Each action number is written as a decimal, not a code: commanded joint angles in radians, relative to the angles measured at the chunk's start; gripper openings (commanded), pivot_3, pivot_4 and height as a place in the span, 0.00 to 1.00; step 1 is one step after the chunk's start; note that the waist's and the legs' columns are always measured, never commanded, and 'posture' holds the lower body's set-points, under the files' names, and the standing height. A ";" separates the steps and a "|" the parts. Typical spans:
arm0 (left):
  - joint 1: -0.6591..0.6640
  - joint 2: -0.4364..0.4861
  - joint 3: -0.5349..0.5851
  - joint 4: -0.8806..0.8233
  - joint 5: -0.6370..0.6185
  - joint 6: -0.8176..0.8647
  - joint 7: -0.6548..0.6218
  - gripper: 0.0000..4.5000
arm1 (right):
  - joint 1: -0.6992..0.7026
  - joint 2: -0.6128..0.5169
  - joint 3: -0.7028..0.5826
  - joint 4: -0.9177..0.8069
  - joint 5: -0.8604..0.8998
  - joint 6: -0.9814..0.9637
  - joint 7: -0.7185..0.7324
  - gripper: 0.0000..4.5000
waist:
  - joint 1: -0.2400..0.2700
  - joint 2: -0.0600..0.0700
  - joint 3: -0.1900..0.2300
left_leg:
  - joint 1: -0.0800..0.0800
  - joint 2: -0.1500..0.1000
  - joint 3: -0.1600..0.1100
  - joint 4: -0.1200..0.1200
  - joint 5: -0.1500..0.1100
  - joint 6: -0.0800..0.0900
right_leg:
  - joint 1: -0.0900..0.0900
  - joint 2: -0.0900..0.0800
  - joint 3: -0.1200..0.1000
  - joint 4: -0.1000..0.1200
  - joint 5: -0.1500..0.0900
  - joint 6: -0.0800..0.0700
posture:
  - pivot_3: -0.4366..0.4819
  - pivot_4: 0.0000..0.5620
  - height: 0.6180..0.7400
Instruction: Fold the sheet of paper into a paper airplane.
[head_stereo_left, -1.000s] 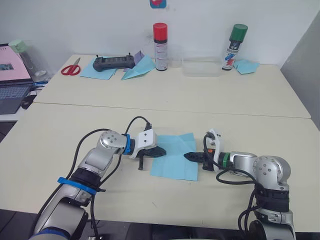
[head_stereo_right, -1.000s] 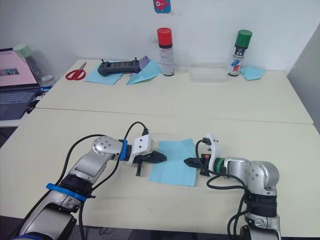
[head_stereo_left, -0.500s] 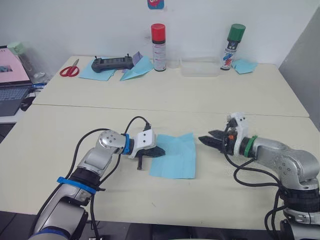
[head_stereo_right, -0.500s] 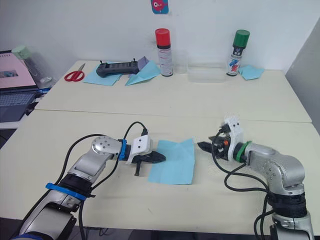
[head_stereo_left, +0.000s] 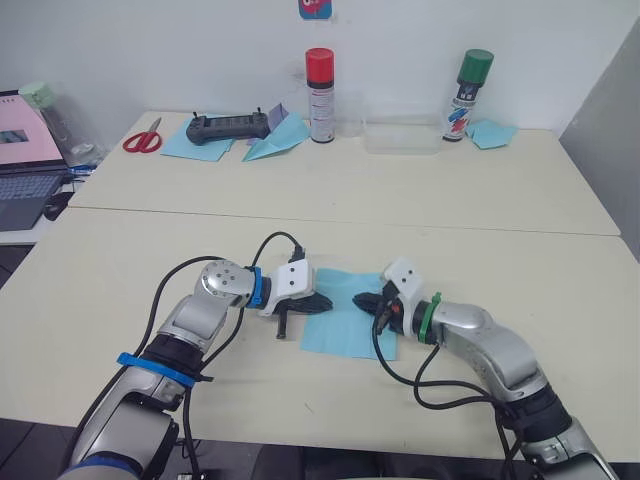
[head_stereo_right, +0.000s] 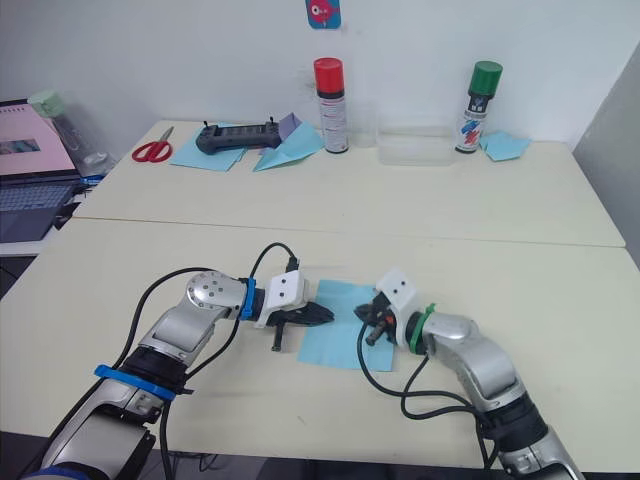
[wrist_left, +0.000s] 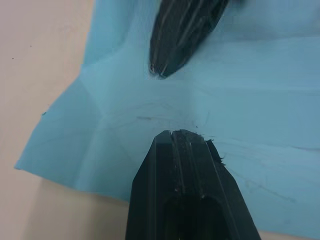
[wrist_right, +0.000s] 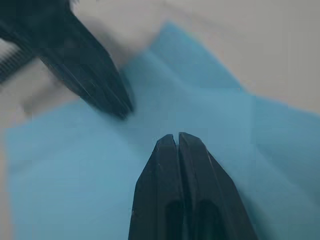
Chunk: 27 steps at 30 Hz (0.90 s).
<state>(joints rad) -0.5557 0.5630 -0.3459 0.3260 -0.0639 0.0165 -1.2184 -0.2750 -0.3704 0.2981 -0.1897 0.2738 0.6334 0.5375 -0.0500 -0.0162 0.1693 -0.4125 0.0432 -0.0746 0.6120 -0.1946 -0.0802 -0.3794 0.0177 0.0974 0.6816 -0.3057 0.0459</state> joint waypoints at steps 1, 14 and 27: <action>0.023 0.004 -0.035 0.053 0.067 0.023 0.017 0.00 | 0.049 0.001 -0.071 0.026 -0.034 -0.048 -0.056 0.01 | 0.001 -0.001 0.000 | 0.001 0.000 0.000 0.000 0.000 0.000 | 0.001 0.000 0.000 0.000 0.000 0.000 | 0.48 0.27 1.00; 0.039 -0.010 -0.035 0.091 0.065 -0.021 0.013 0.00 | 0.094 0.041 -0.293 -0.008 0.017 -0.193 -0.102 0.01 | 0.002 -0.001 0.000 | 0.010 0.000 0.001 -0.001 0.000 0.000 | 0.009 0.000 0.001 0.000 -0.001 -0.001 | 0.48 0.27 1.00; 0.060 -0.007 -0.033 0.096 0.056 -0.024 -0.004 0.00 | 0.112 0.061 -0.103 -0.161 0.081 -0.164 0.053 0.01 | 0.000 -0.001 -0.001 | 0.011 0.000 0.001 -0.002 0.000 0.000 | 0.009 0.000 0.002 -0.001 -0.003 -0.005 | 0.48 0.27 1.00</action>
<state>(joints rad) -0.5392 0.5496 -0.3363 0.3649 -0.0603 -0.0356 -1.2164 -0.1750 -0.3035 0.1141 -0.3376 0.3711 0.4416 0.5586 -0.0501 -0.0169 0.1683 -0.4012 0.0438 -0.0732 0.6094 -0.1947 -0.0803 -0.3701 0.0174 0.0991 0.6808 -0.3086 0.0409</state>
